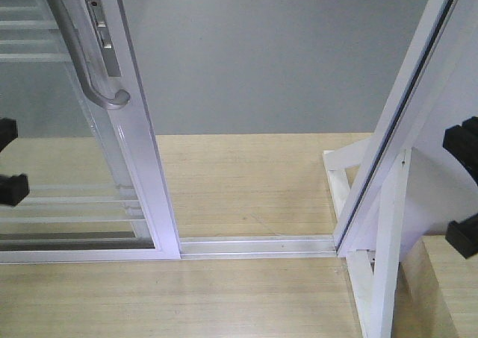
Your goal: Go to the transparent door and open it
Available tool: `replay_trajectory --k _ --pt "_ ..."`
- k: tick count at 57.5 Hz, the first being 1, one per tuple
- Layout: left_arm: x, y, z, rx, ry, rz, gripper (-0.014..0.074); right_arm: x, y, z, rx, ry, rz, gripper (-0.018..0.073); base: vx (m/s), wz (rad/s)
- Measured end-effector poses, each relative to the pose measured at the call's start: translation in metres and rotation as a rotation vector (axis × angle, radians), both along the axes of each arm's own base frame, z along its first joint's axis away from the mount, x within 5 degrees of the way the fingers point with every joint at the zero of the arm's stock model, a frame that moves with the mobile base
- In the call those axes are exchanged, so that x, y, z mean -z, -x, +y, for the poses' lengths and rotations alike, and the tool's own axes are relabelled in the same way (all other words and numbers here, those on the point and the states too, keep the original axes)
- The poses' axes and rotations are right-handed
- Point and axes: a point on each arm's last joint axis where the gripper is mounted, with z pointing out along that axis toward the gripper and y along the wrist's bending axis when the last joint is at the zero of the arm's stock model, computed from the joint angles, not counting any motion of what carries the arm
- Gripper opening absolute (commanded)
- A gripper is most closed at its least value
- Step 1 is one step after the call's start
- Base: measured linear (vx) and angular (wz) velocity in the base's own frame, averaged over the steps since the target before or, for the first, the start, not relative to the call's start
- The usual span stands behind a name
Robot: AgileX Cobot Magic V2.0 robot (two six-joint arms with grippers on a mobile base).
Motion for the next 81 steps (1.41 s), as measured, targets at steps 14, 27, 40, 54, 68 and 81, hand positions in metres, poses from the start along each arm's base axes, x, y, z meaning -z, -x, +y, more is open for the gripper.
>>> replay_trajectory --k 14,27,40,54,68,81 --pt "0.028 0.051 0.013 -0.010 0.088 -0.067 0.0000 0.033 0.023 -0.008 -0.004 -0.005 -0.030 -0.0004 0.00 0.00" --pt "0.027 0.067 0.018 -0.007 0.121 -0.153 0.0000 0.036 0.027 -0.010 -0.005 -0.030 -0.082 -0.0004 0.00 0.00" --pt "0.027 0.067 0.018 -0.007 0.123 -0.156 0.0000 0.036 0.027 -0.010 -0.005 -0.029 -0.083 -0.0004 0.00 0.00" --pt "0.027 0.067 0.018 -0.007 0.123 -0.156 0.0000 0.036 0.027 -0.010 -0.005 -0.029 -0.083 -0.0004 0.00 0.00" --pt "0.039 0.073 0.021 -0.004 0.074 -0.194 0.0000 0.036 0.027 -0.010 -0.005 -0.029 -0.083 -0.0004 0.00 0.00" --pt "0.109 0.075 0.020 0.004 0.097 -0.148 0.0000 0.036 0.027 -0.010 -0.005 -0.028 -0.083 -0.0004 0.00 0.00"
